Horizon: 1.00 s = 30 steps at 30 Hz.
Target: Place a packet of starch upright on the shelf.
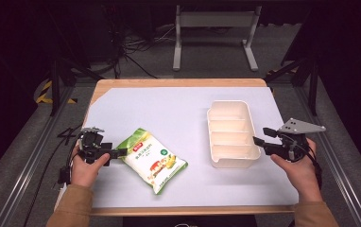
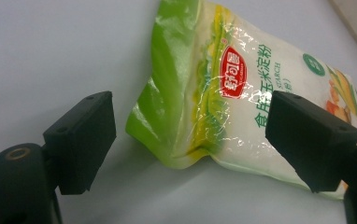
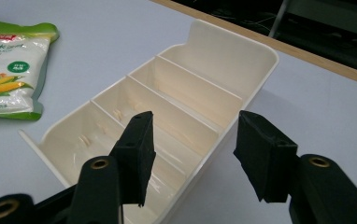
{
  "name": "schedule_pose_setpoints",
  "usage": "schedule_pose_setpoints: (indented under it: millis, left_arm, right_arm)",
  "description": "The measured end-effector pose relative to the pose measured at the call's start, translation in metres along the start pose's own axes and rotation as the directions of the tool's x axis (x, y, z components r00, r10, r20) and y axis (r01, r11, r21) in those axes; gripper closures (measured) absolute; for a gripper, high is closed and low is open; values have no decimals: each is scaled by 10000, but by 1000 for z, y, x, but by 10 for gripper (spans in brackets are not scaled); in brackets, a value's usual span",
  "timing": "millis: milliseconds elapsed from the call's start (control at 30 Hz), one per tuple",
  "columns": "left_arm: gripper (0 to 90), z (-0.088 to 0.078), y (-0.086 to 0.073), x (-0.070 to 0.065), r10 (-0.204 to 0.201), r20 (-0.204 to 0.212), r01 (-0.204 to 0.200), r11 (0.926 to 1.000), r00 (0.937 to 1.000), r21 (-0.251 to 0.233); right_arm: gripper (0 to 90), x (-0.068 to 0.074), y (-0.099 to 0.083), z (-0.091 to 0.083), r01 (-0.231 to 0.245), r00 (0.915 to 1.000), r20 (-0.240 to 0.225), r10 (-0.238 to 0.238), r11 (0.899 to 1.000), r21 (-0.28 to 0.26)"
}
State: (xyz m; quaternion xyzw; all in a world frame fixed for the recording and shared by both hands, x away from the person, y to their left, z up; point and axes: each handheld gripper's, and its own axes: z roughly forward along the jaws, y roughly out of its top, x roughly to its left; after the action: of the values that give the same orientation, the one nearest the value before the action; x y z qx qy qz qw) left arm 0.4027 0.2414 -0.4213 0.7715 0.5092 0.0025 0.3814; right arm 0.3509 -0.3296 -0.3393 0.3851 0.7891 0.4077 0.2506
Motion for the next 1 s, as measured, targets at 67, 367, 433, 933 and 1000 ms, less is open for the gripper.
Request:
schedule_pose_setpoints:
  millis: [67,367,433,933,1000]
  left_arm:
    - [172,4,0,0,-53,103,51,9998,9999,210]
    - [166,16,-2,1,-128,251,113,9981,9996,607]
    - [182,18,-2,0,-100,160,88,9975,9998,702]
    - [377,27,-4,-12,301,-275,-277,9959,9992,861]
    - [421,28,-3,-14,428,-116,-416,9951,9990,901]
  right_arm:
    - [471,0,0,0,0,10000,-29,0,10000,41]
    - [466,1,-1,4,5,10000,-54,-4,9999,169]
    - [464,1,-1,4,2,10000,-67,-1,9998,176]
    - [465,4,0,7,60,9994,-329,-53,9998,197]
    - [465,4,0,7,66,9994,-328,-60,9998,191]
